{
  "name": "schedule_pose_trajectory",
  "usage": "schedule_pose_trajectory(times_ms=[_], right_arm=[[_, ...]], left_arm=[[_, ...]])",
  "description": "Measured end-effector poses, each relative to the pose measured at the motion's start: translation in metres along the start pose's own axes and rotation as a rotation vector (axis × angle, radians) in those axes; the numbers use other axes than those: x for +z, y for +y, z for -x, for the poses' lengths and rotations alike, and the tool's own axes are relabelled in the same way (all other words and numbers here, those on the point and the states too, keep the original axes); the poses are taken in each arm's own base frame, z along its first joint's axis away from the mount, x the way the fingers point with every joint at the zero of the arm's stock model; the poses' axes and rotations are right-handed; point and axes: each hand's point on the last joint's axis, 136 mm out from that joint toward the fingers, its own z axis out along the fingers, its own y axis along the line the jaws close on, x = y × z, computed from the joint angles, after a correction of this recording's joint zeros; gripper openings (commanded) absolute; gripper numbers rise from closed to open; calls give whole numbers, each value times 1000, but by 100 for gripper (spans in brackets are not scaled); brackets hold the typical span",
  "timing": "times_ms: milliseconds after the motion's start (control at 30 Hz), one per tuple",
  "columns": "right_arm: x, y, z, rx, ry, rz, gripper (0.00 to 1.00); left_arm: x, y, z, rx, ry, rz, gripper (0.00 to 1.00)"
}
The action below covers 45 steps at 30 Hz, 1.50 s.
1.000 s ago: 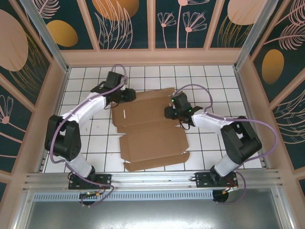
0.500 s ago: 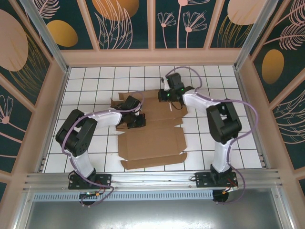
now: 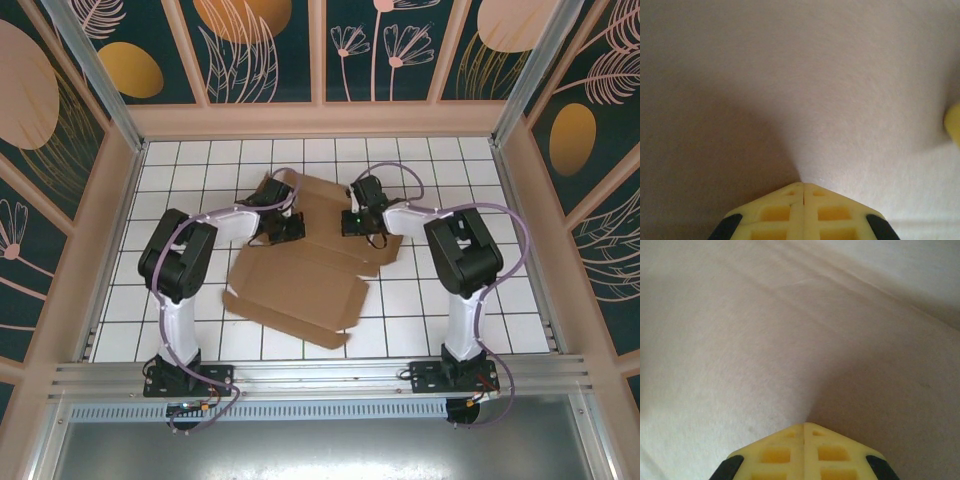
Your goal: Fold the paper box
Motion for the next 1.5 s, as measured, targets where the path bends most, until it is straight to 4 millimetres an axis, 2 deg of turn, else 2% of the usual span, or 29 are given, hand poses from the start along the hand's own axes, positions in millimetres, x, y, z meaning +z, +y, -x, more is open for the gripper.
schedule_pose_trajectory(times_ms=[100, 233, 300, 333, 400, 467, 567, 633, 700, 800, 900, 1033, 1167, 1267, 1433, 1500], right_arm=[[-13, 3, -25, 4, 6, -6, 0], [-29, 33, -71, -38, 55, 42, 0], [-38, 46, -87, -51, 79, 75, 13], [-43, 48, -88, -45, 78, 83, 20], [-60, 43, -74, -14, 31, 92, 40], [-80, 35, -48, 13, -53, 100, 58], [-107, 19, -14, 55, -169, 96, 62], [-114, 4, -1, 86, -207, 81, 62], [-115, -16, 2, 128, -219, 48, 63], [-111, -41, -11, 180, -205, 9, 65], [-103, -56, -30, 231, -161, 9, 66], [-91, -62, -48, 296, -110, 63, 62], [-82, -54, -69, 339, -57, 144, 50], [-74, -52, -76, 363, -28, 165, 41], [-70, -56, -76, 364, -26, 134, 19], [-71, -55, -70, 330, -31, 93, 15]], left_arm=[[8, -5, 14, 12, -7, 1, 0], [14, -14, 27, 26, -12, -14, 0], [14, -17, 29, 28, -13, -26, 0], [12, -19, 30, 29, -13, -33, 0], [6, -23, 30, 34, -22, -47, 0], [-7, -28, 29, 41, -39, -63, 0], [-41, -38, 30, 48, -99, -99, 0], [-65, -38, 31, 29, -147, -125, 0], [-83, -25, 33, -18, -192, -136, 0], [-82, 9, 29, -102, -199, -101, 0], [-65, 40, 10, -184, -149, -57, 0], [-45, 57, -15, -252, -70, -35, 0], [-39, 56, -17, -285, -65, -69, 0], [-35, 53, -17, -301, -66, -98, 0], [-34, 50, -18, -326, -76, -146, 0], [-33, 48, -20, -334, -72, -165, 0]])
